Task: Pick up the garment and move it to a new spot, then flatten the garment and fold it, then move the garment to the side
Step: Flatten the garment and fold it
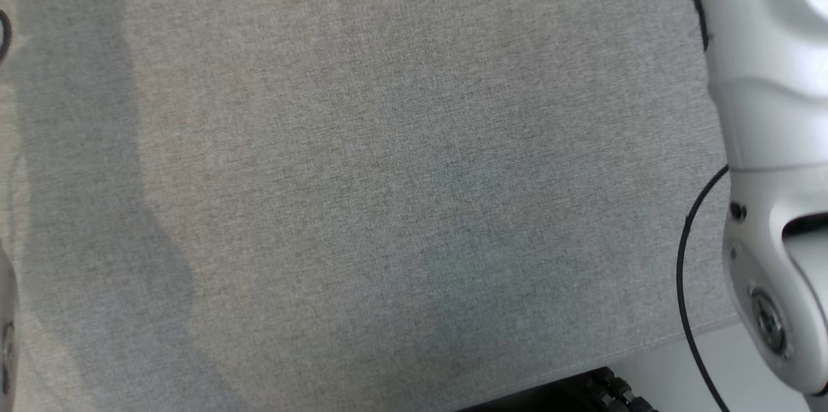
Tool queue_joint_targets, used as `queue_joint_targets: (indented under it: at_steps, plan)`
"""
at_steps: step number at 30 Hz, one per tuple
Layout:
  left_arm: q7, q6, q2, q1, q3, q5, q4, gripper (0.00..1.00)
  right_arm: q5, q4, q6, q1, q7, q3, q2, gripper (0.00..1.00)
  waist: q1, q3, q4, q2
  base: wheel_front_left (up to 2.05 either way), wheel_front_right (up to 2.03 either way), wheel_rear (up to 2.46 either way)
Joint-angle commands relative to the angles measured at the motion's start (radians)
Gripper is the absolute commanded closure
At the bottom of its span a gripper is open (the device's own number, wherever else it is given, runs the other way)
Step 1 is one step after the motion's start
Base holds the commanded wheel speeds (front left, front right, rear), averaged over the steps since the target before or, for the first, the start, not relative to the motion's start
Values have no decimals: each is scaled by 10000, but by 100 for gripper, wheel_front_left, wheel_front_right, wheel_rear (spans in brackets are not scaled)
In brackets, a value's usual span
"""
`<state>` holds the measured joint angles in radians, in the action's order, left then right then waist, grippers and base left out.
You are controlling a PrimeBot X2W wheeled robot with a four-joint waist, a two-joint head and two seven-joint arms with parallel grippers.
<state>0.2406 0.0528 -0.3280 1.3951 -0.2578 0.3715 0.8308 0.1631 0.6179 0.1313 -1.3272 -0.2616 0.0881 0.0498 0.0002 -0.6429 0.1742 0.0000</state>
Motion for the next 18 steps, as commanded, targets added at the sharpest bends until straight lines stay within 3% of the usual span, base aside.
queue_joint_targets:
  at_steps: [1,11,18]
  plan:
    - [103,112,29,-173,46,110,51,100,94,-361,-14,351,-40,63,20,100,-2,-423,81,0,0,0,0]
    - [244,150,357,-1514,422,500,-99,100,286,-2803,-14,3159,-36,130,23,100,-2,515,-242,0,0,0,0]
    - [241,475,438,-3681,853,849,-1480,100,591,-3831,-14,5405,-37,-308,23,100,-2,1612,-532,0,0,0,0]
